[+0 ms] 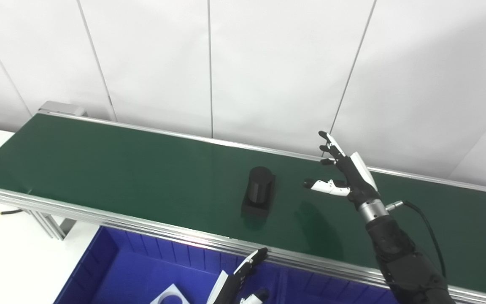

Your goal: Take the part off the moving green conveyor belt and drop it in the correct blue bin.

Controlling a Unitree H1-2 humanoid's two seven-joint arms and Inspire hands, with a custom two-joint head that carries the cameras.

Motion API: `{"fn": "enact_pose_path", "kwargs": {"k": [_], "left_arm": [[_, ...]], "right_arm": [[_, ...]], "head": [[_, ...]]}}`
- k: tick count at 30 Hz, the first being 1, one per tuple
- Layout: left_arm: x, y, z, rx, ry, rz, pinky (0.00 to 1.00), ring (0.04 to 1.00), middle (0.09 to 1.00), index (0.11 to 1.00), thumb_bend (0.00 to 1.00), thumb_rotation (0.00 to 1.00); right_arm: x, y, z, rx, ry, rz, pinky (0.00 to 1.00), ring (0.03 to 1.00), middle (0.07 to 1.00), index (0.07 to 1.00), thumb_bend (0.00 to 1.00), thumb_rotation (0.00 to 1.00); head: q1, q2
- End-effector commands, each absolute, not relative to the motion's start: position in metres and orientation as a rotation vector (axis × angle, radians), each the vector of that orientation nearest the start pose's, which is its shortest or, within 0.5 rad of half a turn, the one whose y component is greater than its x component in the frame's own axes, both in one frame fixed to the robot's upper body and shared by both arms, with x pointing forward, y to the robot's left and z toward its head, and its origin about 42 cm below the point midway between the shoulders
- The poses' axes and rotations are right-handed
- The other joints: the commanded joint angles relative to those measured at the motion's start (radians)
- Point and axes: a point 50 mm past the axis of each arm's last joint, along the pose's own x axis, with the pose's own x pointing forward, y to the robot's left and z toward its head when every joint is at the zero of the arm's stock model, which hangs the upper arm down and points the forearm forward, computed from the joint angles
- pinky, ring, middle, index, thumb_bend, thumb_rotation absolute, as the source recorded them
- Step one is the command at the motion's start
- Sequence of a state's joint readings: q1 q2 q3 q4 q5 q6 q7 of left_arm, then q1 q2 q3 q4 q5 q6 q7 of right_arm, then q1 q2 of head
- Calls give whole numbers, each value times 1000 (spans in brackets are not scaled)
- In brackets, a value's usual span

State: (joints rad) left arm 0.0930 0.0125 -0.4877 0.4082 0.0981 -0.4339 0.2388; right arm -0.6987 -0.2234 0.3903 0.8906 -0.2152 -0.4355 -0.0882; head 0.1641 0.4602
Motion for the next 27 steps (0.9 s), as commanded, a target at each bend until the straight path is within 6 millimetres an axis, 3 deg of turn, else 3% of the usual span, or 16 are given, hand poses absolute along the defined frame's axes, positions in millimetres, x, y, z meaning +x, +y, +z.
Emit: {"fn": "enact_pose_path", "kwargs": {"k": [1, 16, 20, 22, 27], "left_arm": [[205, 93, 9, 47, -43, -268, 915, 933, 923, 902, 867, 857], [202, 87, 13, 31, -55, -259, 913, 935, 923, 897, 915, 846], [202, 88, 14, 47, -66, -252, 898, 925, 918, 895, 906, 852], [202, 89, 15, 41, -66, -252, 891, 921, 917, 894, 895, 847], [202, 91, 15, 42, -65, -253, 904, 929, 922, 900, 902, 845]], "right_arm": [[492, -180, 163, -651, -356, 362, 743, 913, 1000, 1000, 1000, 661], [493, -153, 149, -684, -306, 421, 664, 829, 925, 913, 1000, 556], [491, -149, 143, -685, -290, 425, 797, 857, 859, 854, 1000, 482], [489, -148, 139, -691, -282, 425, 704, 801, 833, 827, 1000, 443], [487, -146, 132, -690, -265, 430, 701, 783, 811, 798, 1000, 412]], "head": [[1, 1], [18, 10], [20, 12], [17, 15], [11, 16]]}}
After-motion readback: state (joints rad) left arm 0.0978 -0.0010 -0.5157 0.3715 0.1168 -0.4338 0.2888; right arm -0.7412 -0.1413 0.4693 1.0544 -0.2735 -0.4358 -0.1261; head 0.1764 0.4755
